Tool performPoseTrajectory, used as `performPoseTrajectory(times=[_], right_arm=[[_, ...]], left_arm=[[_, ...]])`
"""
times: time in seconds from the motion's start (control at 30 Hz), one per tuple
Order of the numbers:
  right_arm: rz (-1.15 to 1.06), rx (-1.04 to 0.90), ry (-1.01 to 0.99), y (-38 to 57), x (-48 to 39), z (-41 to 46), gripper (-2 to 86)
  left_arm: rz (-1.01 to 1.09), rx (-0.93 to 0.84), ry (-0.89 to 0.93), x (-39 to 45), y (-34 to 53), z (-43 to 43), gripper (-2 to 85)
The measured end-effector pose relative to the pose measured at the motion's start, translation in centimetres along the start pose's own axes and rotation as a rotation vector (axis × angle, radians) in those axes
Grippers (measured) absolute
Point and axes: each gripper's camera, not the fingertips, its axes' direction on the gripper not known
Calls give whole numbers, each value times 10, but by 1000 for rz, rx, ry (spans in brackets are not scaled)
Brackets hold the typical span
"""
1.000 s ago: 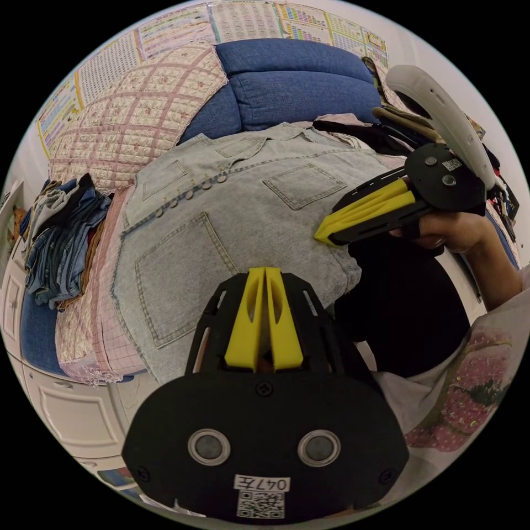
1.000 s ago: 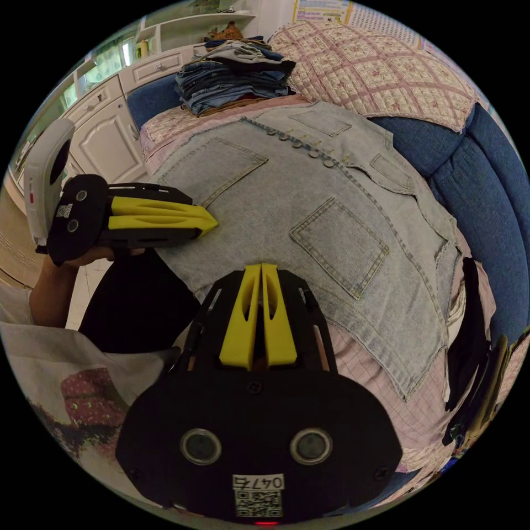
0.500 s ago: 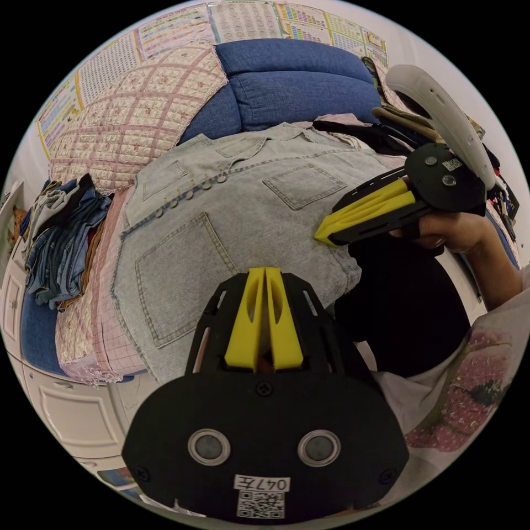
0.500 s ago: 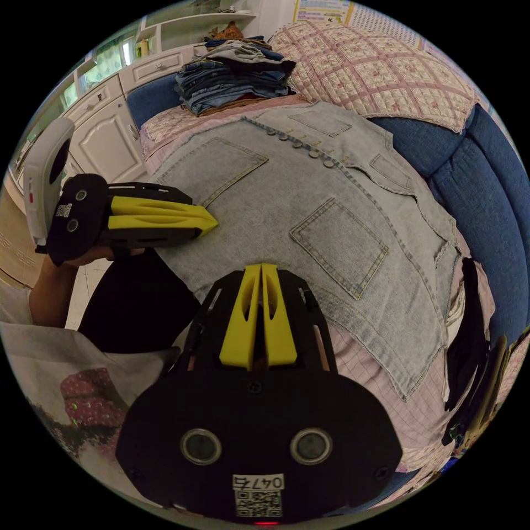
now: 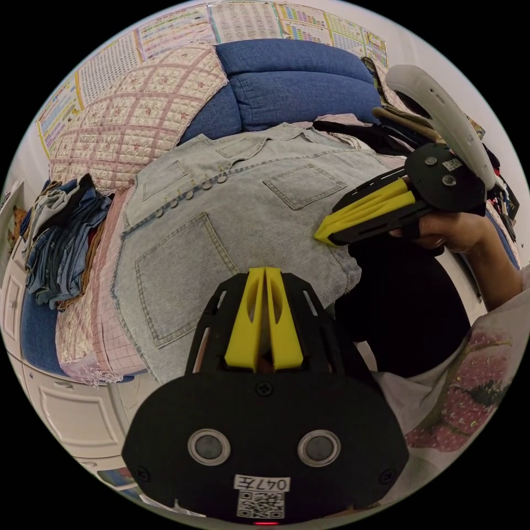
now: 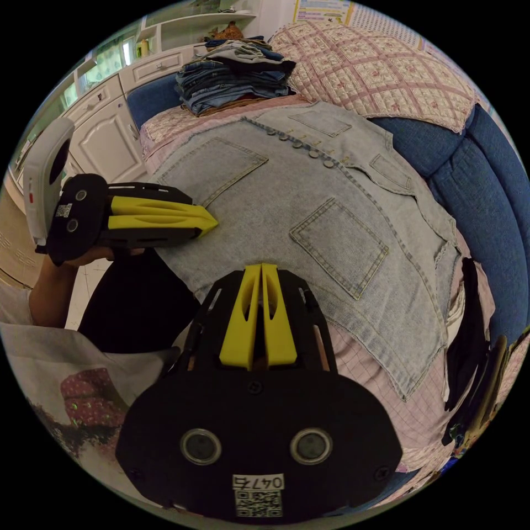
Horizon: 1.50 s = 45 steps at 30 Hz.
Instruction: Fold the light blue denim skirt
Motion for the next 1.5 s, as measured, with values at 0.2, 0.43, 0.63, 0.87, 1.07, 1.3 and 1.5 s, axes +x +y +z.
performPoseTrajectory(times=[0.2, 0.43, 0.63, 0.87, 1.07, 1.3, 1.5], right_arm=[[0, 0, -1, 0, 0, 0, -13], [1, 0, -2, 1, 0, 1, -13], [0, 0, -1, 1, -1, 1, -13], [1, 0, -3, 2, -1, 2, -13], [3, 0, -8, 3, 0, 3, -12], [4, 0, -11, 4, 0, 4, -12], [3, -1, -10, 5, 0, 5, -13]], left_arm=[[-1, 1, 2, 0, 0, 0, -10], [-1, 2, 2, 0, -1, 0, -10], [-1, 2, 1, 0, -1, 0, -10], [-1, 2, 2, 0, -2, 0, -10], [-2, 2, 4, 0, -3, 0, -10], [-4, 3, 9, -1, -4, -1, -10], [-5, 4, 11, -2, -5, -1, -10]])
